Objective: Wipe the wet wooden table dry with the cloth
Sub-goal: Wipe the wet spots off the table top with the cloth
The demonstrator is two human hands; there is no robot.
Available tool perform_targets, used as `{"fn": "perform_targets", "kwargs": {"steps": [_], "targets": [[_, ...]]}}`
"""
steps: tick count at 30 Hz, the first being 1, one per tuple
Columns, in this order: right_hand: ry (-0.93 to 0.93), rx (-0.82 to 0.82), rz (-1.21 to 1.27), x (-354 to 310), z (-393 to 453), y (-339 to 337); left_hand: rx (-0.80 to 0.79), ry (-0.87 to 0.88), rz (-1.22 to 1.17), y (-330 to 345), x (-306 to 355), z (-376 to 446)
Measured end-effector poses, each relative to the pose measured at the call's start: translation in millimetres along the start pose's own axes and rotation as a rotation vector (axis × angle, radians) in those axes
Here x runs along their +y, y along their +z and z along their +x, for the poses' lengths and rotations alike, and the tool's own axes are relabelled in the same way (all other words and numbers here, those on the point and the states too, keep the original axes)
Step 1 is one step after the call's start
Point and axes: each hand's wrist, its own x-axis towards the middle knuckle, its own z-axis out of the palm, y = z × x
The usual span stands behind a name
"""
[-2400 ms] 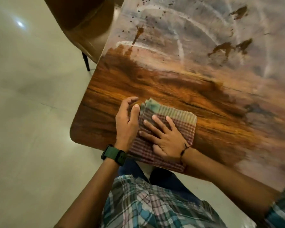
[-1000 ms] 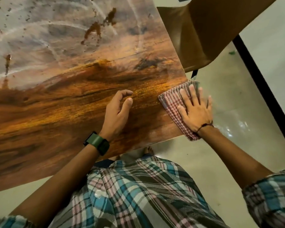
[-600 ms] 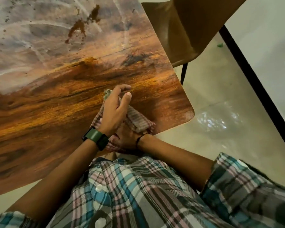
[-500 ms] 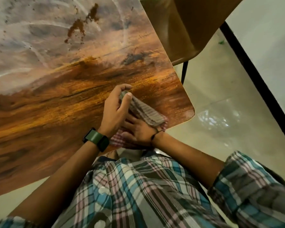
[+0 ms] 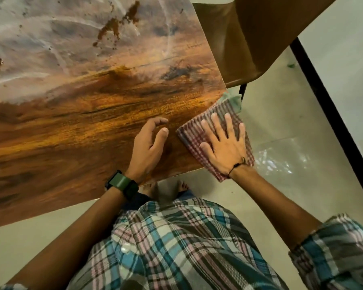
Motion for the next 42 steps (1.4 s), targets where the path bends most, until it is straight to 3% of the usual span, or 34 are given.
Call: {"fn": "perform_targets", "kwargs": {"steps": [5,10,12,15,19,24,27,32,36,38,42], "targets": [[-0.249,-0.025,-0.085,-42,-23,5,-0.013,0.015,-0.019,0,4,8],[-0.505,-0.099,0.079,-91,9,11,-0.030,0.015,-0.006,6,8,23],[-0.465,-0.054,0.075,-91,28,8,-0.033,0.014,0.014,5,8,28],[-0.257,-0.023,-0.036,-68,69,6,-0.006,0.014,0.000,-2,7,38],[0.007,-0.005,-0.011,-10,141,-7,0.015,-0.010,-0.040,-10,2,51],[0.146,-0.058,0.040,6,204,-25,0.047,-0.051,-0.018,-19,-9,67],[0.100,-0.039,0.003,-14,179,-20,0.044,-0.053,-0.047,-24,-13,78],[-0.171,0.011,-0.025,-45,106,-9,0.057,-0.076,-0.049,-30,-22,98],[-0.355,-0.023,0.027,-22,138,-11,0.045,-0.041,-0.007,-30,-25,117],[-0.333,-0.017,-0.011,-15,179,-15,0.008,-0.028,-0.002,-29,-25,129],[-0.078,-0.048,-0.046,-15,271,-26,0.013,-0.004,0.009,-28,-23,151]]}}
